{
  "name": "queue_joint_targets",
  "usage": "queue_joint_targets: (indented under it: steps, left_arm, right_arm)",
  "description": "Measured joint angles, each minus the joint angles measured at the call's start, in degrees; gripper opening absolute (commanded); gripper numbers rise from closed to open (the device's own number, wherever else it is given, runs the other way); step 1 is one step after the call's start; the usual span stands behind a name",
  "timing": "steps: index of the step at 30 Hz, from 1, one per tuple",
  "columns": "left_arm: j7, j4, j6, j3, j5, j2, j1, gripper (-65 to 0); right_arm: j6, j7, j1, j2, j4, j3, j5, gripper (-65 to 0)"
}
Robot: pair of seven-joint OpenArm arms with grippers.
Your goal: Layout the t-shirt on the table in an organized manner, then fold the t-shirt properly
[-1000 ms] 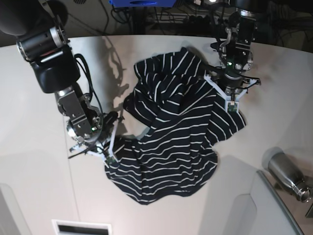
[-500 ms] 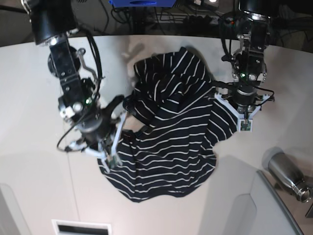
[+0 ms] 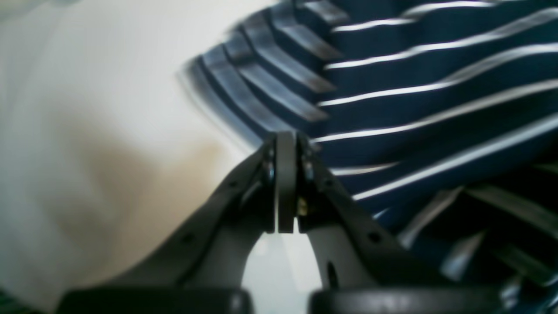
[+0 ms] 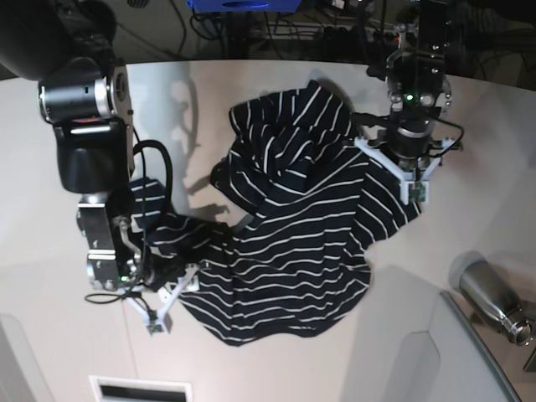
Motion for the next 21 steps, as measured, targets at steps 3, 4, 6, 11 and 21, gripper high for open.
queue_joint_targets:
  steps: [3,4,6,11,21]
  left_arm:
    - [0.52,1.64,0.0,-2.21,-0.02,-1.9,2.73,-65.0]
    - [0.46,2.4,-0.02,-2.64,-0.02,-2.12,3.3,-65.0]
    - [-0.02,3.8,-0.48,-3.43,-0.26,-2.73,4.31,-65.0]
    - [0.35,4.13,-0.31,-4.68,-0.11,-2.62,6.05,-65.0]
    - [0.22,4.2,-0.31,-4.24,-0.24,-2.45,5.84,-65.0]
  right_arm:
    - [-0.37,4.55,3.1,1.2,-6.91,0.37,0.55,-26.1]
    - [-0.26,6.4,3.65,0.85,-8.59,0.37,0.7,-26.1]
    - [0.04,8.7,4.33,-0.35,-12.09,0.33,1.18,-26.1]
    - [0.13,10.4,3.76,0.13,-16.68,0.35,3.58,-27.3]
    - [0.26,12.57,3.89,0.59,-19.82,0.22,4.17,-64.2]
